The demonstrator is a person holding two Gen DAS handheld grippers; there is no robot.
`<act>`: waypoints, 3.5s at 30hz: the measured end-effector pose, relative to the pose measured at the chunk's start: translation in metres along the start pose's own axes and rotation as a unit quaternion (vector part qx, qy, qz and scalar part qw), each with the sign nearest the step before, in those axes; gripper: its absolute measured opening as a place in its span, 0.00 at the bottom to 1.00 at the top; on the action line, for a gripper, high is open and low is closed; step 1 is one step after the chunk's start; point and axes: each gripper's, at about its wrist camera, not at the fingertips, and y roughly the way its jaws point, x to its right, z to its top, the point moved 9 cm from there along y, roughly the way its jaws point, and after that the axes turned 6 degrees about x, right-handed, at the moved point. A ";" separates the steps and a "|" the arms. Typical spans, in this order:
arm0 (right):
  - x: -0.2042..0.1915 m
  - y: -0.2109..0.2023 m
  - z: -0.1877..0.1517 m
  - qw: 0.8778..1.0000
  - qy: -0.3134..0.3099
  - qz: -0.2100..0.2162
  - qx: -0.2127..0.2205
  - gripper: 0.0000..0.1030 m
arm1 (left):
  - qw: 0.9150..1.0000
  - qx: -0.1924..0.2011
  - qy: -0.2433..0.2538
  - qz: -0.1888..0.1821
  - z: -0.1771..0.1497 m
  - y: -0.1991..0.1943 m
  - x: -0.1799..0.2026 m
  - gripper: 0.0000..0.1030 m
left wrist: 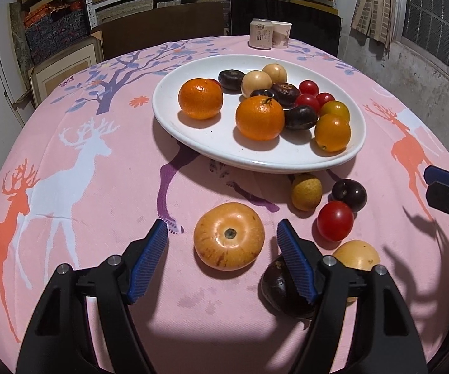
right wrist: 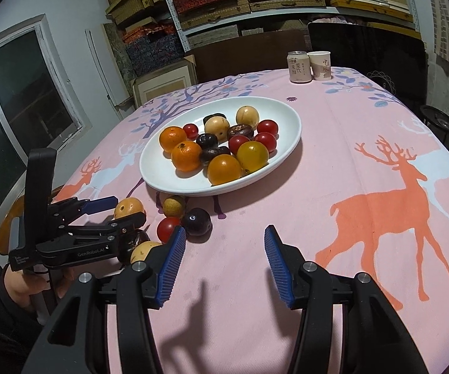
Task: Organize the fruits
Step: 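Grasp an orange-yellow ribbed fruit with the left tool while the right tool grasps a pale yellow fruit, then carry both fruits over the white plate and open both tools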
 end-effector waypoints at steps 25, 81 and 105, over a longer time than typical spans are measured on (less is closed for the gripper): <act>-0.037 0.016 -0.019 0.996 -0.064 0.030 -0.054 0.52 | 0.999 0.033 -0.026 0.007 0.002 -0.023 -0.004 0.42; -0.029 -0.009 0.008 0.998 -0.060 0.033 -0.011 0.42 | 0.997 0.077 -0.017 -0.003 0.014 -0.083 0.013 0.42; -0.005 0.060 0.151 0.999 -0.035 0.024 0.013 0.42 | 0.997 0.076 -0.003 -0.009 0.137 -0.020 0.014 0.42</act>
